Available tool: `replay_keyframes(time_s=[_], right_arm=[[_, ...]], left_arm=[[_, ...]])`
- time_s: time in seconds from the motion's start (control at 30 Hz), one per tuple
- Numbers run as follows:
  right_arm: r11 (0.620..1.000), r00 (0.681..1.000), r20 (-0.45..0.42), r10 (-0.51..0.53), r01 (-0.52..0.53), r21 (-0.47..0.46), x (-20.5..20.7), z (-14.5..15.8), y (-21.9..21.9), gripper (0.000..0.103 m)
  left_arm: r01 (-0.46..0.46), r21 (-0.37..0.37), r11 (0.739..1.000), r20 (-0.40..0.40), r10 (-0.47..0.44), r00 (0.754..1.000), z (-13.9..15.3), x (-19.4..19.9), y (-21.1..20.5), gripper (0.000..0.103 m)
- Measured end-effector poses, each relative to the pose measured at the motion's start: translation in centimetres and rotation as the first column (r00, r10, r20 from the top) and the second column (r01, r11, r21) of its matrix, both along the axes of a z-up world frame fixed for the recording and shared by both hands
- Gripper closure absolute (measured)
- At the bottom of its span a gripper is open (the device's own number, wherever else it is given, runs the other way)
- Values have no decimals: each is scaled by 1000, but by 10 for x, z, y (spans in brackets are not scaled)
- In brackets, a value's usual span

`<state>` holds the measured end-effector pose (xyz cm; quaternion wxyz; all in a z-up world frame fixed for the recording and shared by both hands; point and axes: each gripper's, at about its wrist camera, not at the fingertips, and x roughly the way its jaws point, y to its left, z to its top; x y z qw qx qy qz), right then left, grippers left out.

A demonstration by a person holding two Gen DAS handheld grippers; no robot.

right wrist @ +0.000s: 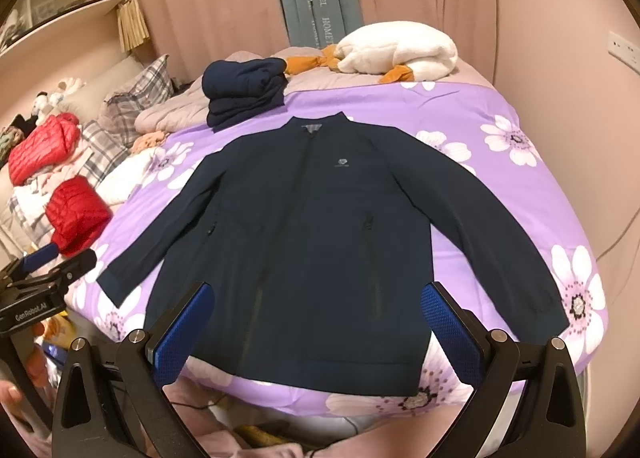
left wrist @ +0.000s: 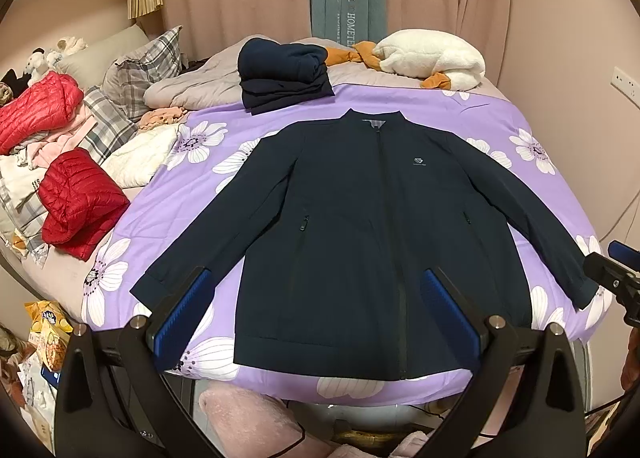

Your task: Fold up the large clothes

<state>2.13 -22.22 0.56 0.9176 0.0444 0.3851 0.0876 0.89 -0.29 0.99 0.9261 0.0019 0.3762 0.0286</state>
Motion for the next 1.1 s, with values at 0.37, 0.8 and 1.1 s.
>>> replay_keyframes(time_s=[0.37,0.8,1.1], right_arm=[[1000,1000,-11,12,-12,24,4,-3,-1,1],[999,1000,-10,24,-24,28,5,-2,2,1],[999,999,-13,30,-30,32,9,-2,1,1]], left_arm=[[-14,-5,1000,-2,14,1000,0,3,6,0],[-5,6,1000,2,5,1000,0,1,13,0],[-6,4,1000,-5,6,1000,-2,3,11,0]])
